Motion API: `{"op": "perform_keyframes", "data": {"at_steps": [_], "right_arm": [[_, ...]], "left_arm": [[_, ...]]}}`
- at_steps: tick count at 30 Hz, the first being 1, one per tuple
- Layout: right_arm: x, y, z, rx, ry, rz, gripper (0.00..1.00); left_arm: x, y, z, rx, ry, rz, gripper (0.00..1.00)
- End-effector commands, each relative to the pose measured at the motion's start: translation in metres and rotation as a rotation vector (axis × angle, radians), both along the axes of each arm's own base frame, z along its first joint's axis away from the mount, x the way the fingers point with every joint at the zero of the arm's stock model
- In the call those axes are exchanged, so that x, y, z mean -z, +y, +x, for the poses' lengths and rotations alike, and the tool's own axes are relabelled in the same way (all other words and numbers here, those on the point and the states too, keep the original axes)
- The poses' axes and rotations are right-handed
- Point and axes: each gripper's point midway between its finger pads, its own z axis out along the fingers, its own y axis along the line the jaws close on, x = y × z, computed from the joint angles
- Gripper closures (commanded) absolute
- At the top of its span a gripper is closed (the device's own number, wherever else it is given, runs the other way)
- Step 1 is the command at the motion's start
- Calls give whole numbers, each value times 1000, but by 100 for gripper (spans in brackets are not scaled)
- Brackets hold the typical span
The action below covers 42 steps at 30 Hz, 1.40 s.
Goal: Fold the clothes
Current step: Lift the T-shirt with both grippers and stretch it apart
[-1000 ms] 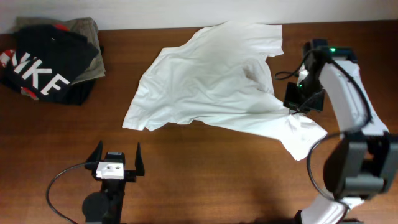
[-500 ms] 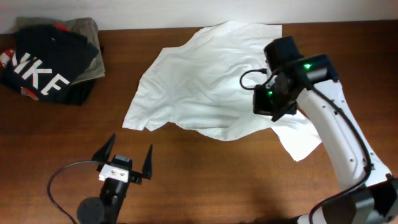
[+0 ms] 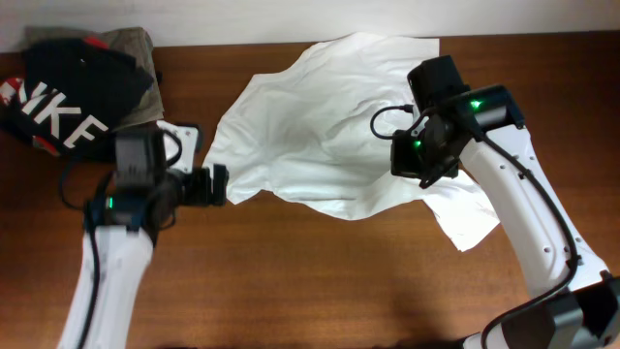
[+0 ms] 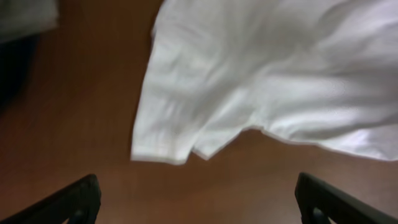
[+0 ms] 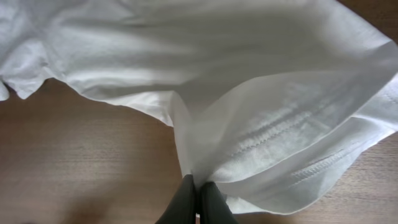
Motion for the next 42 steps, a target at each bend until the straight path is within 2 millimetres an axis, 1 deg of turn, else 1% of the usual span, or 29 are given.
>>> {"op": "perform_keyframes", "data": {"at_steps": [1, 2, 5, 6, 9, 12, 13, 14, 17, 18, 20, 21, 22, 24, 28, 29, 30, 31, 33, 35, 36, 38, 41, 42], "right_arm": [[-11, 3, -3, -3, -22, 22, 96], [-11, 3, -3, -3, -23, 22, 96], [-12, 3, -2, -3, -27, 23, 96], [-11, 3, -2, -3, -26, 22, 96], [-11, 3, -4, -3, -20, 21, 96], [-11, 3, -5, -3, -16, 20, 96], [-11, 3, -5, -3, -16, 20, 96], [-11, 3, -4, -3, -16, 20, 96], [-11, 3, -4, -3, -16, 20, 96], [-11, 3, -4, -3, -16, 20, 96], [-11, 3, -5, -3, -15, 20, 96], [-10, 3, -5, -3, -14, 19, 96], [-10, 3, -5, -3, -12, 19, 96], [-8, 2, -6, -2, -7, 16, 96], [-5, 1, -8, -2, 2, 11, 96], [-5, 1, -7, -2, 2, 11, 96], [-5, 1, -7, -2, 2, 11, 96], [-5, 1, -7, -2, 2, 11, 96], [-5, 1, -7, -2, 2, 11, 96], [-5, 1, -7, -2, 2, 11, 96], [-5, 1, -7, -2, 1, 12, 96], [-5, 1, -7, -2, 1, 12, 96], [-5, 1, -7, -2, 0, 12, 96], [-5, 1, -7, -2, -1, 12, 96]], "left_arm": [[16, 21, 31, -176, 131, 31, 1], [27, 20, 37, -176, 147, 31, 1], [60, 21, 36, -177, 249, 43, 1], [73, 25, 38, -186, 276, 60, 1], [107, 49, 44, -246, 334, 134, 1], [126, 62, 45, -298, 374, 94, 1], [132, 65, 44, -306, 393, 69, 19], [134, 66, 43, -309, 403, 53, 28], [143, 62, 44, -297, 422, -10, 28], [148, 57, 45, -283, 430, -38, 28], [150, 50, 46, -243, 433, -66, 28], [152, 46, 46, -224, 437, -82, 26], [153, 46, 45, -225, 440, -82, 23], [156, 46, 44, -225, 449, -82, 23], [162, 46, 42, -226, 468, -82, 25], [165, 46, 42, -226, 475, -82, 26], [169, 45, 40, -226, 487, -82, 30], [174, 45, 38, -227, 504, -82, 31], [181, 45, 35, -227, 527, -82, 32], [181, 45, 35, -227, 528, -82, 32], [181, 45, 36, -227, 524, -82, 34], [181, 45, 37, -227, 520, -82, 44], [181, 45, 37, -227, 521, -82, 80], [181, 45, 37, -227, 520, -82, 88]]}}
